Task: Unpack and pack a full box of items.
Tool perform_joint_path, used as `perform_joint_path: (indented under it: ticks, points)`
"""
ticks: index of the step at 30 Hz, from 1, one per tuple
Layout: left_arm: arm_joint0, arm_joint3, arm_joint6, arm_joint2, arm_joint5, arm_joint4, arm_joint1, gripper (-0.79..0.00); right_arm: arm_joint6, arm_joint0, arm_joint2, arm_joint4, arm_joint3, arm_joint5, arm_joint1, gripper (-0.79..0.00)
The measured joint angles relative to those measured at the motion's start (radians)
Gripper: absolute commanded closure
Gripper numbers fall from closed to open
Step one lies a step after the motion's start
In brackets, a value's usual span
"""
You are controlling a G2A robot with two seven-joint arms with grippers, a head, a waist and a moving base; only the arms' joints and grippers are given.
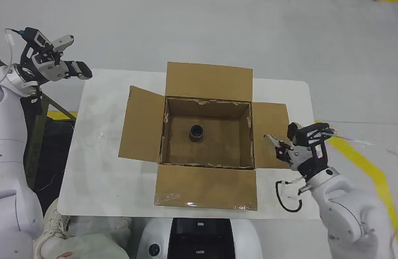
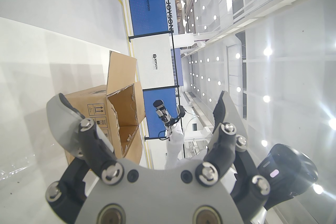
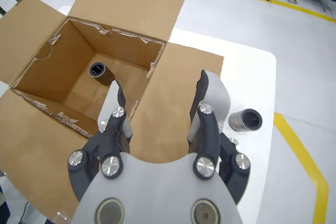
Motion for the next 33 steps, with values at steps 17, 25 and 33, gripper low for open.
perform_joint_path:
  ticks: [17,25,33]
  points:
    - [0.0,0.0,0.0,0.0,0.0,0.0,0.0,-0.785,0.035,0.132,-0.225,-0.13,0.054,-0.003,-0.005,-0.727]
    - [0.0,0.0,0.0,0.0,0.0,0.0,0.0,-0.785,0.032,0.132,-0.221,-0.122,0.058,-0.001,-0.005,-0.727]
    - [0.0,0.0,0.0,0.0,0.0,0.0,0.0,-0.785,0.032,0.132,-0.222,-0.122,0.058,-0.001,-0.005,-0.727]
